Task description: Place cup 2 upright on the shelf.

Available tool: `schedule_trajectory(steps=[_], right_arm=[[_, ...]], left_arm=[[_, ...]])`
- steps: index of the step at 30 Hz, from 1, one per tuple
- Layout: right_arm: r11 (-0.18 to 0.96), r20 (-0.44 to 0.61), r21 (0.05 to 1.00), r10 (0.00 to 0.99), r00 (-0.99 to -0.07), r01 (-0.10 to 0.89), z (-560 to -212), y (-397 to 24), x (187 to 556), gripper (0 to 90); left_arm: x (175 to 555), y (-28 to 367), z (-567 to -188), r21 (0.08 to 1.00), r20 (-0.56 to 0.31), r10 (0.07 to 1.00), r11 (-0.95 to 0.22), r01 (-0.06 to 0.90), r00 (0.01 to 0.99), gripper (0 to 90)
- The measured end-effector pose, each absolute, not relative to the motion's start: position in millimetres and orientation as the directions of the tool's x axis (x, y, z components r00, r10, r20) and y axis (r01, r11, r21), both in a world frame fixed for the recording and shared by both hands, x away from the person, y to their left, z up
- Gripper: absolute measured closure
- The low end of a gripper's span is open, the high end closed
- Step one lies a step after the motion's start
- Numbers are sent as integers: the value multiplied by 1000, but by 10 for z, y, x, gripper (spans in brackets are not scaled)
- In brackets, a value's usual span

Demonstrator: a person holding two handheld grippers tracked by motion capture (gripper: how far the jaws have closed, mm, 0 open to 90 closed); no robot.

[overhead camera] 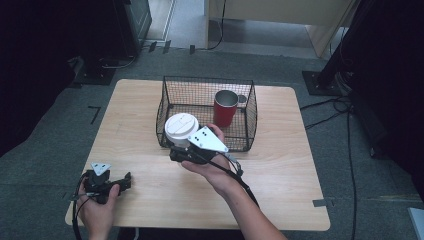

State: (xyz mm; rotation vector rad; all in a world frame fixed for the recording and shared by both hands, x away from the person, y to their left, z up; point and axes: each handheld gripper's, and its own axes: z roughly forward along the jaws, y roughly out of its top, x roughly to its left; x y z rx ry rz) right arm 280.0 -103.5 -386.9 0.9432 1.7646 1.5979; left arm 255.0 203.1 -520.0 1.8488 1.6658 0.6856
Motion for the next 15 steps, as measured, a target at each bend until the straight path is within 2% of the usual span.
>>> schedule_trajectory(steps=[15], right_arm=[[19, 41, 994, 847, -530, 107, -3614, -1043, 3034, 159]], left_arm=[[2550, 2031, -5200, 697, 8, 995, -78, 713, 101, 20]])
